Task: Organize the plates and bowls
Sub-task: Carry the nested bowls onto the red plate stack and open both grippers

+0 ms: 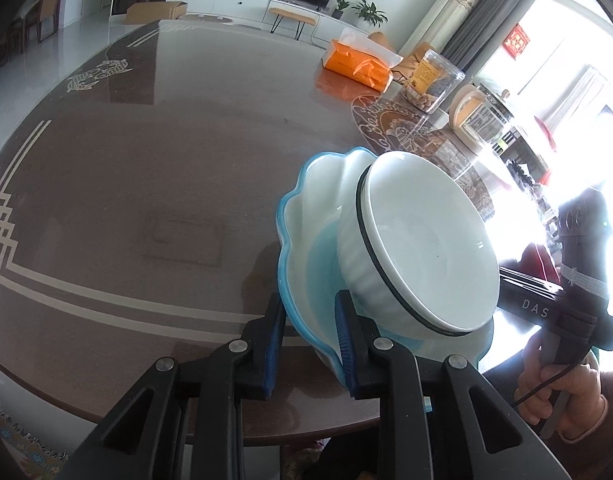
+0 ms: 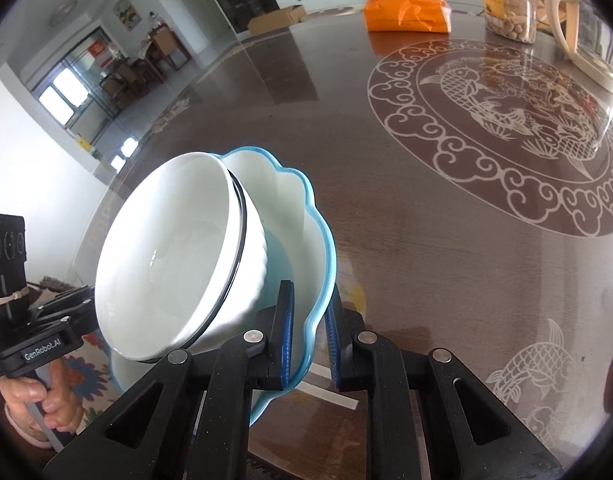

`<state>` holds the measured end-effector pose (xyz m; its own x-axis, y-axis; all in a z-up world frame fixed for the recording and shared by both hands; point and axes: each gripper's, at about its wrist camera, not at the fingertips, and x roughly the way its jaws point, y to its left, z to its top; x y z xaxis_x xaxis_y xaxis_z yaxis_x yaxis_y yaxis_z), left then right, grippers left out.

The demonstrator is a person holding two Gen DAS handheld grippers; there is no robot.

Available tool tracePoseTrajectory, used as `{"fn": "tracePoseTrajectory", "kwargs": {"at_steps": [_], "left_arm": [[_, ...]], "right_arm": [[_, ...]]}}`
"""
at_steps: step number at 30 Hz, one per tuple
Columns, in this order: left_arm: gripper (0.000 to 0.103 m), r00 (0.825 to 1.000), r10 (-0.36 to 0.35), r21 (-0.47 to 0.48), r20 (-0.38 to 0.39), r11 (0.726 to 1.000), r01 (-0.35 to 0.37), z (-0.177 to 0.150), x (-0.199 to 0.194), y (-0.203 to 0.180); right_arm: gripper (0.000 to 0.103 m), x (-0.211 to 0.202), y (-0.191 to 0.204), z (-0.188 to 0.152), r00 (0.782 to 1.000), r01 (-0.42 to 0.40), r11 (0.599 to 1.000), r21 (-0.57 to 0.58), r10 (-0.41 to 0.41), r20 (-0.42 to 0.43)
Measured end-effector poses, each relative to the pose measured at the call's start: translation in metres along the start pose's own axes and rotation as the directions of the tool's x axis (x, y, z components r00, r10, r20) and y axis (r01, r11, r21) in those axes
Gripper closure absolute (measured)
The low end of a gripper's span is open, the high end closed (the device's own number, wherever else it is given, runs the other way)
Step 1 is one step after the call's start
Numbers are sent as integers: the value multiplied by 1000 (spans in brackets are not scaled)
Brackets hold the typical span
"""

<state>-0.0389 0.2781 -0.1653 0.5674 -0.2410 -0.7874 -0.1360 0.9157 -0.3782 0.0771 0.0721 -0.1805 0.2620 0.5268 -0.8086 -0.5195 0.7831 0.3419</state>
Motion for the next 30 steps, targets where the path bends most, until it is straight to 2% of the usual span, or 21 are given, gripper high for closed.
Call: {"fn": "tracePoseTrajectory", "kwargs": {"at_steps": [9, 16, 22, 30], "left_arm": [[78, 998, -58, 83, 0, 995, 58, 26, 12, -57], [78, 991, -132, 186, -32, 973, 136, 48, 31, -133], [79, 970, -225, 294, -92, 925, 242, 60, 60, -225], [79, 929, -326, 382, -176, 847, 370, 61, 106, -337]], "right_arm": [[86, -47, -39, 0, 996, 38, 995, 88, -45, 83], [86, -108, -84, -9, 981, 90, 981, 174, -117, 152], [86, -177, -141, -23, 950, 181, 947, 266, -238, 202], [86, -256, -219, -44, 884, 294, 872, 391, -404, 236]]}}
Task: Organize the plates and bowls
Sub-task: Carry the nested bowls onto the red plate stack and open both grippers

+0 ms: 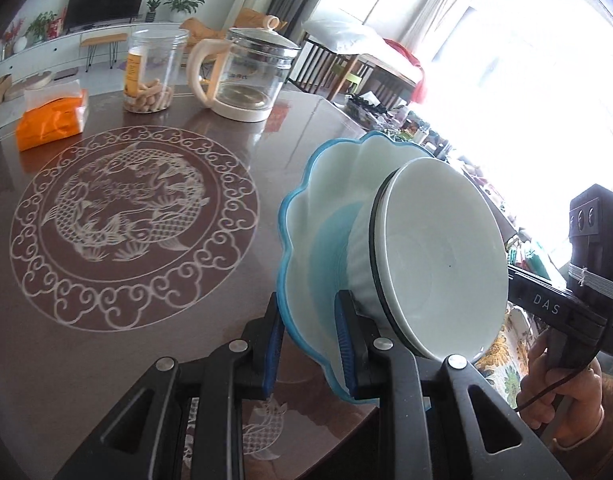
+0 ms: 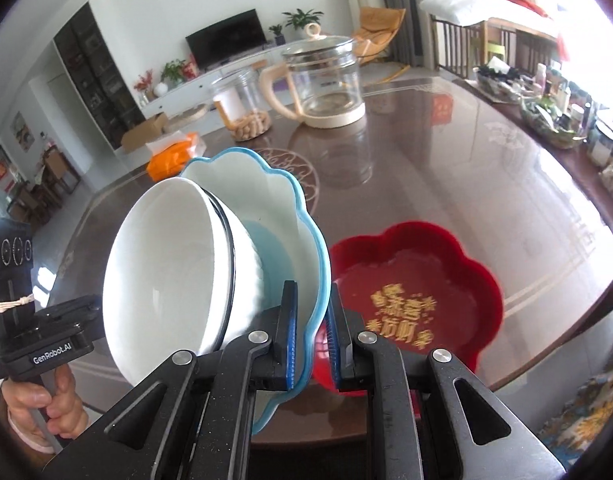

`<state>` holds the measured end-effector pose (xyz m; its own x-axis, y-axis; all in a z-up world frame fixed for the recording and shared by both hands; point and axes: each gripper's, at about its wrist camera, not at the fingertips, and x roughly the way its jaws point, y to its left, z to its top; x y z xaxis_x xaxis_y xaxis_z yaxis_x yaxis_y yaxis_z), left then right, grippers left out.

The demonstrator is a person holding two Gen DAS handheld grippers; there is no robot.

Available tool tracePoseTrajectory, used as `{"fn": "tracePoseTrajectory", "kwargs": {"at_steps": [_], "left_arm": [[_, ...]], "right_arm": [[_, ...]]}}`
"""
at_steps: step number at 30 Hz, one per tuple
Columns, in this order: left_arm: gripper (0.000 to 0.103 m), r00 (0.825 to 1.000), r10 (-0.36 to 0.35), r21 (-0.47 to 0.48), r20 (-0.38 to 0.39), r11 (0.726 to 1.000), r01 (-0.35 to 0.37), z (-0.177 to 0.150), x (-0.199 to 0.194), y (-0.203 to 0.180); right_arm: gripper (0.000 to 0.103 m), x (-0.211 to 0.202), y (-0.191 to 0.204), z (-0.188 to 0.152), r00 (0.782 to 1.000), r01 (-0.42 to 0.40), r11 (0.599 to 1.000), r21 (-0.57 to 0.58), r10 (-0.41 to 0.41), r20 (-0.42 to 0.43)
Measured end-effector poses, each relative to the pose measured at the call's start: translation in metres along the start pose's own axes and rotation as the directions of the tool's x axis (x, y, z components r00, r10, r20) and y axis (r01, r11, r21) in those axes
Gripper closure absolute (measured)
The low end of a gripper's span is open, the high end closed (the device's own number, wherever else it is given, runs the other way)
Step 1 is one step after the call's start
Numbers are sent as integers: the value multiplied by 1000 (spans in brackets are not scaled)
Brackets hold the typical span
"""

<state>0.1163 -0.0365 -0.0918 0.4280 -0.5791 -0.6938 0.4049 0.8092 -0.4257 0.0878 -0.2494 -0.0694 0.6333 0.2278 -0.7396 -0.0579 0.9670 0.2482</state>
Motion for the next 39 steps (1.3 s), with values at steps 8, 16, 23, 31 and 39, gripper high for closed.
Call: {"fn": "tracePoseTrajectory", "kwargs": {"at_steps": [8, 16, 23, 31, 39], "left_arm": [[79, 997, -25, 21, -79, 999, 27, 12, 62, -35], [79, 991, 2, 56, -133, 998, 6, 9, 89, -48], [79, 990, 22, 89, -141, 996, -9, 2, 95, -52], [79, 995, 48, 130, -85, 991, -36, 11, 81, -55], [76, 992, 121, 165, -35, 980, -114, 17, 60, -53]], "right_arm": [[86, 12, -71, -3, 997, 73, 991, 113, -69, -35], [86, 33, -113, -20, 995, 63, 971, 229, -45, -84], [86, 36, -120, -28, 995, 67, 969, 239, -46, -89], [82, 34, -120, -26, 997, 65, 978, 199, -53, -62], [52, 22, -127, -24, 996, 84, 972, 218, -77, -40]]}}
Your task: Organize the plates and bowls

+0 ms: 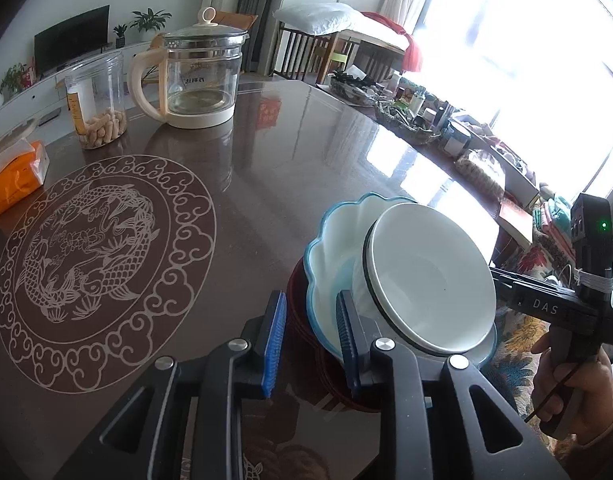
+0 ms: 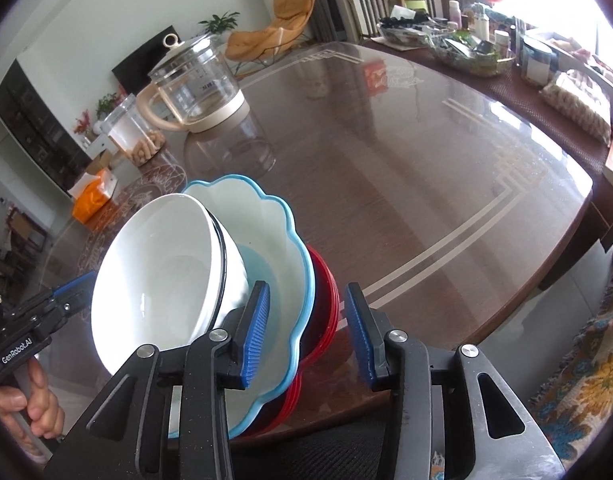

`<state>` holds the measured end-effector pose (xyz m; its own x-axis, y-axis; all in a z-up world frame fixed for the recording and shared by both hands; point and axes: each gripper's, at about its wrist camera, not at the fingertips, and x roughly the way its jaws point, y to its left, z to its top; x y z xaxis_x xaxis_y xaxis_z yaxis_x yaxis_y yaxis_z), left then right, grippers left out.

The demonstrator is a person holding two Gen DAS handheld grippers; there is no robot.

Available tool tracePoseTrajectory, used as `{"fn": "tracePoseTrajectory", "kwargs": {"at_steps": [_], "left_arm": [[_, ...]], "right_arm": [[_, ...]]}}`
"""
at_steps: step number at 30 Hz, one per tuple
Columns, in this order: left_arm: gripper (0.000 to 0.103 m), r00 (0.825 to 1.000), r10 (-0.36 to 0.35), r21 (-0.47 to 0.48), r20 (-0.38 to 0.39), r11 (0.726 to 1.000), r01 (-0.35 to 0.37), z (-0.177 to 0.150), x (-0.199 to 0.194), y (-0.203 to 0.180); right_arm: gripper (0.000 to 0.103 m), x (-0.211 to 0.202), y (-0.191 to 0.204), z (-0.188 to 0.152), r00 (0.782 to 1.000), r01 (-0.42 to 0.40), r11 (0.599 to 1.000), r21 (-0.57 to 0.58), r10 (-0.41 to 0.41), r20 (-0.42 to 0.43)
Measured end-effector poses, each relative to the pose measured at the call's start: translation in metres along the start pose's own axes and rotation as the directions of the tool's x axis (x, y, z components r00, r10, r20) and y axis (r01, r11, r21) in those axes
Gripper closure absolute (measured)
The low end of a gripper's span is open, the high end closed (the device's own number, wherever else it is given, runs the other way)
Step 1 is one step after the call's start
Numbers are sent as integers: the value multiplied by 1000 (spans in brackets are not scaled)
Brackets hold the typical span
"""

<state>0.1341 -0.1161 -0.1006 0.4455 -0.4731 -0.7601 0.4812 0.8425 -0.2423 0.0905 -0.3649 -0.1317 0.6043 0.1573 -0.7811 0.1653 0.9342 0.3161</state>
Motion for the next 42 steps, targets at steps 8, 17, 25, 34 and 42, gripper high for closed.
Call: {"fn": "tracePoseTrajectory", "kwargs": {"at_steps": [8, 17, 25, 34, 42], "left_arm": [[28, 988, 132, 1, 74, 991, -133, -19, -30, 7], [8, 933, 329, -20, 144, 944, -330, -29, -71, 4], [8, 923, 371, -129, 103, 925, -358, -52, -103, -6], [8, 933, 354, -192, 69, 922, -336, -79, -135, -29], [8, 912, 403, 15, 78, 914, -405, -85, -146, -64]], "right_arm": [[43, -16, 4, -3, 999, 4, 1000, -4, -4, 37], [39, -44, 10, -16, 994, 47, 999, 11, -48, 96], [36, -95, 45, -54, 967, 207, 978, -15, -203, 151], [30, -146, 94, -104, 949, 252, 964, -84, -229, 218], [30, -146, 119, -118, 949, 277, 953, -120, -251, 193]]}}
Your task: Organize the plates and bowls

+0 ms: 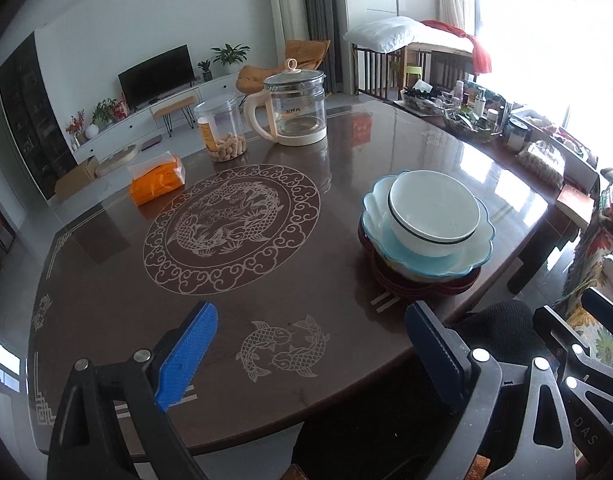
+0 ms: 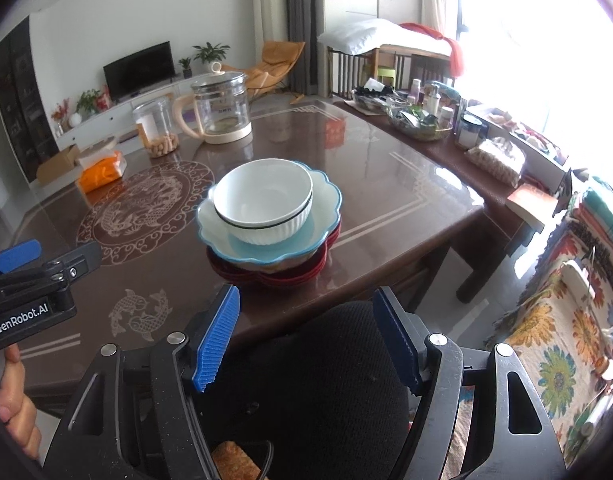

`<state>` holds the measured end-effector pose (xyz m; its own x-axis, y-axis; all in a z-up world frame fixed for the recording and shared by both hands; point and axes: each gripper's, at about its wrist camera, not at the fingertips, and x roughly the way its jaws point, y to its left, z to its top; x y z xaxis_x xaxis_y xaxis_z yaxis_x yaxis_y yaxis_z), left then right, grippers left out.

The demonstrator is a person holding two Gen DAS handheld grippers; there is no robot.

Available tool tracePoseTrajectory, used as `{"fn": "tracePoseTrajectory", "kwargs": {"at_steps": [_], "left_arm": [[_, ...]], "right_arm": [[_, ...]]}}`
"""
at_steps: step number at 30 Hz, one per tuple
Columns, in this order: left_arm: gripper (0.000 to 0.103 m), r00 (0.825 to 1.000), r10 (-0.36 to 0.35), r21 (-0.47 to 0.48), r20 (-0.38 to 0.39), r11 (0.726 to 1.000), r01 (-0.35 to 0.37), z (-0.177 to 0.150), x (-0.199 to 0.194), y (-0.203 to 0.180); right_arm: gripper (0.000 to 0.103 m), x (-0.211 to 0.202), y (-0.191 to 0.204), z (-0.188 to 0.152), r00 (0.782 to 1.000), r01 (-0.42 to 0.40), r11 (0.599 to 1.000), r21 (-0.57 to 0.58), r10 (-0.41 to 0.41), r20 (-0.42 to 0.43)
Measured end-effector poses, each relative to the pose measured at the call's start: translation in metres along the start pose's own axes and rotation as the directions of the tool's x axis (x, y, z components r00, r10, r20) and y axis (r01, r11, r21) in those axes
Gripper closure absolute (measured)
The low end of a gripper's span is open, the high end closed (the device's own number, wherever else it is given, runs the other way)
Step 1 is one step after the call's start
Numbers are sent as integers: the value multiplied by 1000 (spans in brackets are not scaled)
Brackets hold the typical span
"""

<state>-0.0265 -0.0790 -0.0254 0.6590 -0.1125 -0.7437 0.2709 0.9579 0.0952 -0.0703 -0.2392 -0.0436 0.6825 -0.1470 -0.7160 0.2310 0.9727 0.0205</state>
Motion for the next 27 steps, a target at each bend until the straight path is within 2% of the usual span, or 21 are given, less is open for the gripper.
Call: {"fn": "tracePoseTrajectory", "kwargs": {"at_steps": [13, 23, 27], "left_arm": [[8, 996, -92, 62, -23, 994, 93, 1, -6, -7], [8, 996, -84, 11, -41, 996, 85, -4, -5, -6], [8, 996, -80, -2, -39, 997, 80, -4, -8, -6]], "right_arm": [[30, -33, 22, -9, 995, 96, 995, -13, -96, 30], [30, -36, 27, -5, 998, 58, 997, -44, -57, 24], [30, -35, 25, -4, 997, 71, 996, -46, -70, 22]]}}
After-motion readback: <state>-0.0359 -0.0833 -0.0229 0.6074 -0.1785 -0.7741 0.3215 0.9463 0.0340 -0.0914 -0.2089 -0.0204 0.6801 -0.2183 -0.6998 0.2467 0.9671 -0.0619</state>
